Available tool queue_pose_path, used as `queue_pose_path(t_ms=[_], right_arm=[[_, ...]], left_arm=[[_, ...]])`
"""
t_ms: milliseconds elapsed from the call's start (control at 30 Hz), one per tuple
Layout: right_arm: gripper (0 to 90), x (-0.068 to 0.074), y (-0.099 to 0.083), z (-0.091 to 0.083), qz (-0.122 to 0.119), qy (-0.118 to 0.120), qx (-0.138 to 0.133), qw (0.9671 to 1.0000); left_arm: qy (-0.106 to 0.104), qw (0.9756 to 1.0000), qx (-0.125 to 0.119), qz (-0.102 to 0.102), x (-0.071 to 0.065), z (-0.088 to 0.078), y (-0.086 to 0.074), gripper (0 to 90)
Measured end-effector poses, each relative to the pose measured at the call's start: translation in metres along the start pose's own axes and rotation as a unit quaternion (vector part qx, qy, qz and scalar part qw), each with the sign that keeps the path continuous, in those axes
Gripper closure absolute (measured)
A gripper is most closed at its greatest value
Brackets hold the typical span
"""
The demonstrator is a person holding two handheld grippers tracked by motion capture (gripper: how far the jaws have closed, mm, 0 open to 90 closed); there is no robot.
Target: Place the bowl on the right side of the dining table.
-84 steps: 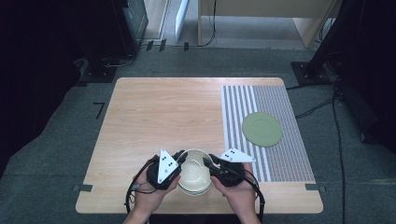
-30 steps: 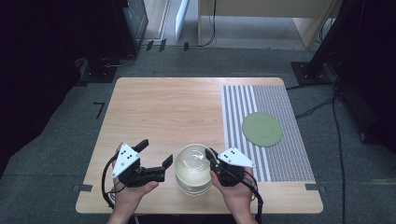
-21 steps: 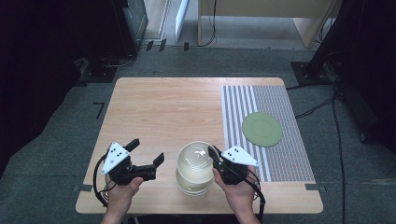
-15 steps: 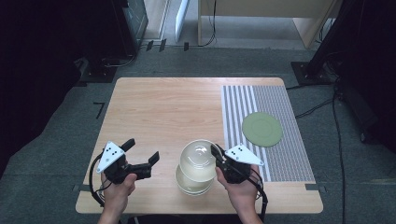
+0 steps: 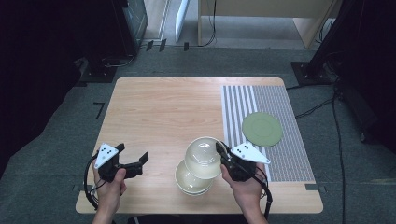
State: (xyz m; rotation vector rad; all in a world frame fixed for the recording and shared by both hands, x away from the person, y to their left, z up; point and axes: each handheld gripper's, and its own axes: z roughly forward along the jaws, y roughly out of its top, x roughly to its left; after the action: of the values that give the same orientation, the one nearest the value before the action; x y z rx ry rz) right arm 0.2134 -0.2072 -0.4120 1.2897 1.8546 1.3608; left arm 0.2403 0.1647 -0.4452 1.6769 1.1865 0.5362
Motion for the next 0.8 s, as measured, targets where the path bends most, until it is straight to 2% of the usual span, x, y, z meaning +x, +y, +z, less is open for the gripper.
queue_pose_path(t_ms=[200,400,667,800], right_arm=[[84.3,-0.009,-0.001,0.000,0.012,-0.007,0.001,0.9999],[84.3,-0.017,-0.001,0.000,0.017,-0.013,0.002,0.9998],[84.3,-0.028,-0.002,-0.001,0.025,-0.024,0.001,0.9994],[84.4,-0.033,-0.002,-0.002,0.029,-0.031,0.001,0.9991]], left_arm=[[0.023,0.9989,0.035,-0.020,0.018,0.011,-0.016,0.0],[0.049,0.9958,0.071,-0.031,0.038,0.021,-0.033,0.0],[0.091,0.9895,0.110,-0.023,0.051,0.031,-0.049,0.0],[0.096,0.9877,0.123,-0.011,0.050,0.034,-0.051,0.0]])
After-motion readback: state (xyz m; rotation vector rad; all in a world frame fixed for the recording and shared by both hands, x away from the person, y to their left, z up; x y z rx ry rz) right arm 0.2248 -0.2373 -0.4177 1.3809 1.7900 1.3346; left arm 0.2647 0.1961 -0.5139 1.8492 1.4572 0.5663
